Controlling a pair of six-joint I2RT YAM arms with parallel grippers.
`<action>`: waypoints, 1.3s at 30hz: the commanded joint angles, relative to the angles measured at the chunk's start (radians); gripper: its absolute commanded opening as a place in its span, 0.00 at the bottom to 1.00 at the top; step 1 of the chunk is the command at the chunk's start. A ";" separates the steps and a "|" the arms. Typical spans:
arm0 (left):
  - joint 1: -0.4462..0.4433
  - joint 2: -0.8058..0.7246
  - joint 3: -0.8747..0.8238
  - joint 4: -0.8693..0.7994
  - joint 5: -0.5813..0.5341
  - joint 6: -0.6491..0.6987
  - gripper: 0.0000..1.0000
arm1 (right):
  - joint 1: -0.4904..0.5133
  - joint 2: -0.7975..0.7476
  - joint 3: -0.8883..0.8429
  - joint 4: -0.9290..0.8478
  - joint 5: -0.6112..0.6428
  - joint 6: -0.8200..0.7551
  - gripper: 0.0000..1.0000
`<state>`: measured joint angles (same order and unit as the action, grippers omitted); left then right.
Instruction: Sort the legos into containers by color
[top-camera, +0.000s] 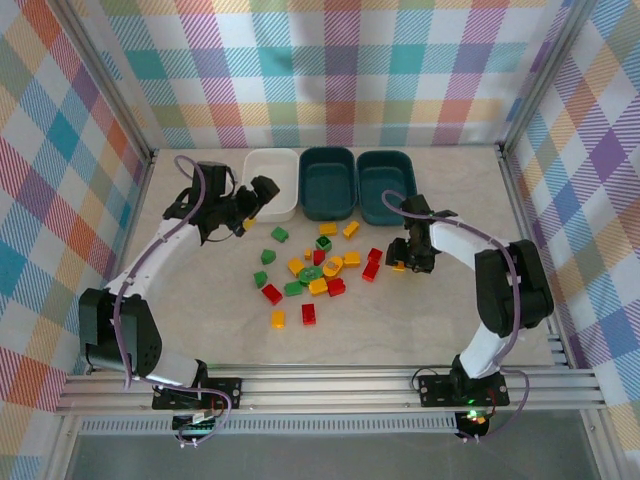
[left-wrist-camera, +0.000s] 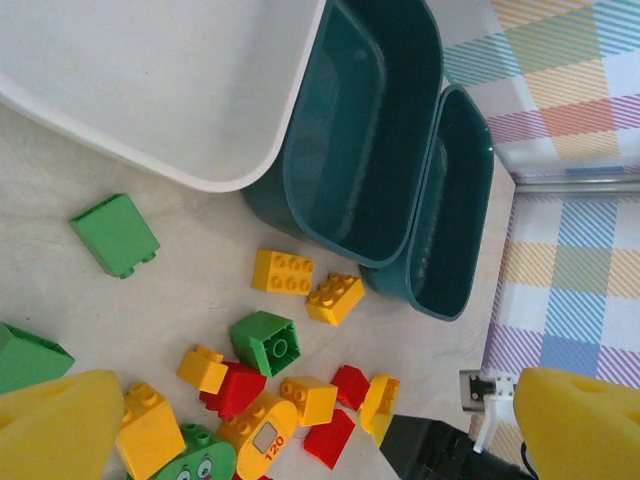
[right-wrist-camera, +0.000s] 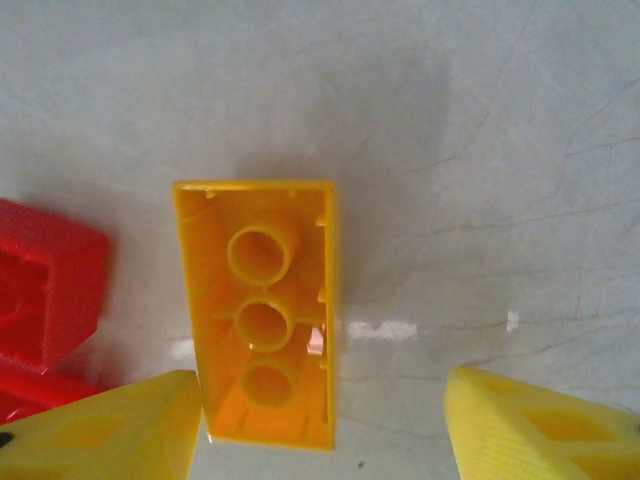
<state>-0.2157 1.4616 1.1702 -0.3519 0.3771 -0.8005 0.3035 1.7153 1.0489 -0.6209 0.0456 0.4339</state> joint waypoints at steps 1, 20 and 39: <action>-0.005 0.015 -0.012 0.022 0.025 -0.009 1.00 | 0.008 0.035 -0.005 0.029 0.008 0.013 0.61; -0.022 0.024 0.051 -0.091 -0.027 0.105 0.98 | 0.038 -0.028 0.283 -0.088 0.100 -0.029 0.22; -0.092 -0.325 -0.359 -0.292 -0.190 0.087 0.96 | 0.016 0.442 0.930 -0.236 0.131 -0.138 0.58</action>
<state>-0.2943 1.1698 0.8249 -0.5900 0.2325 -0.7170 0.3286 2.2402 2.0106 -0.8536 0.1612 0.3275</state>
